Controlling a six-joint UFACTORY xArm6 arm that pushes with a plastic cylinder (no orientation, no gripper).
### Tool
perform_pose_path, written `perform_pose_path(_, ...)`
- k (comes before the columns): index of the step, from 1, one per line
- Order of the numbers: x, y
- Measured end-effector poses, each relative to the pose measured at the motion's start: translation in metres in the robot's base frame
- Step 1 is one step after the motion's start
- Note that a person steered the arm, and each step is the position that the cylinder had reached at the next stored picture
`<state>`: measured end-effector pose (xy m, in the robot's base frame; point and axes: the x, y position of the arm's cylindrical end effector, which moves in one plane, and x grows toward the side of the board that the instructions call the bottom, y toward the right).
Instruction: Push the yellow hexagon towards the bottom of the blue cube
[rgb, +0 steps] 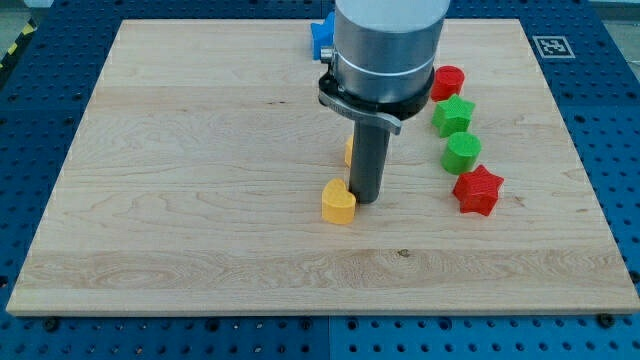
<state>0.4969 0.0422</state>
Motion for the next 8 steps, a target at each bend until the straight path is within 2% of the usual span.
perform_pose_path(1,-0.029,0.0)
perform_pose_path(5,-0.098,0.007)
perform_pose_path(8,-0.165,0.054)
